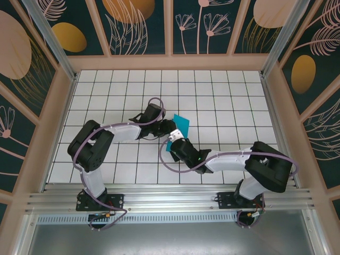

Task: Fold a paper plane with a square sheet of paper (pick it up from the middle)
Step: Fold the triangle a second time at the center of the table.

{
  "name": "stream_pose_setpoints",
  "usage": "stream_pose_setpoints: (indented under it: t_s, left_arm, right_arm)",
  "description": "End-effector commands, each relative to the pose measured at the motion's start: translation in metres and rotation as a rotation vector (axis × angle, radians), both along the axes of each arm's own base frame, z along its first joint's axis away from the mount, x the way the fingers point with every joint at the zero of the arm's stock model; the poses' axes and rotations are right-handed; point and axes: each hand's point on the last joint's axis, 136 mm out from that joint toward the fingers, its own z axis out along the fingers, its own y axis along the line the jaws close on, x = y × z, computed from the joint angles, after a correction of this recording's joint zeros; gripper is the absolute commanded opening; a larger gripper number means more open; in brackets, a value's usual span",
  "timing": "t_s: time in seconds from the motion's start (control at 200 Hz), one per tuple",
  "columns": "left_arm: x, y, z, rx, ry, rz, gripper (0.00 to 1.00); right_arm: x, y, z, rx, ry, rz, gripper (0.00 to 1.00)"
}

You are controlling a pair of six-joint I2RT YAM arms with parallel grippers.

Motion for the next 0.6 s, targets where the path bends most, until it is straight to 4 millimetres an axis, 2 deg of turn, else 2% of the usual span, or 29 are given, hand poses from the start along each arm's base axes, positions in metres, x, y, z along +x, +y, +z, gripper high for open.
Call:
stream_pose_setpoints:
  t_s: [0.0, 0.07, 0.085, 0.19, 0.21, 0.265, 0.43, 0.596]
  left_arm:
    - [0.008, 0.023, 0.019, 0.071, -0.061, 0.088, 0.46]
    - [0.008, 0.033, 0.016, 0.111, -0.066, 0.119, 0.49]
    - [0.008, 0.034, 0.026, 0.103, -0.086, 0.127, 0.49]
    - [0.011, 0.044, 0.036, 0.118, -0.113, 0.172, 0.49]
    - [0.006, 0.048, 0.029, 0.132, -0.101, 0.176, 0.49]
    - [0.003, 0.051, 0.03, 0.124, -0.104, 0.186, 0.47]
    - [-0.009, 0.054, 0.027, 0.095, -0.092, 0.177, 0.3]
    - [-0.025, 0.037, 0.022, 0.012, -0.068, 0.082, 0.18]
  right_arm:
    - [0.002, 0.002, 0.009, 0.127, 0.131, -0.018, 0.0]
    - [0.002, 0.004, 0.009, 0.185, 0.215, 0.001, 0.0]
    - [0.002, 0.004, 0.009, 0.198, 0.23, 0.004, 0.0]
    - [0.001, 0.007, 0.009, 0.285, 0.32, 0.053, 0.0]
    - [0.001, 0.007, 0.009, 0.304, 0.335, 0.064, 0.0]
    - [0.001, 0.009, 0.013, 0.363, 0.371, 0.088, 0.0]
    - [0.005, 0.007, 0.021, 0.476, 0.43, 0.133, 0.0]
    - [0.009, 0.001, 0.019, 0.533, 0.474, 0.145, 0.01]
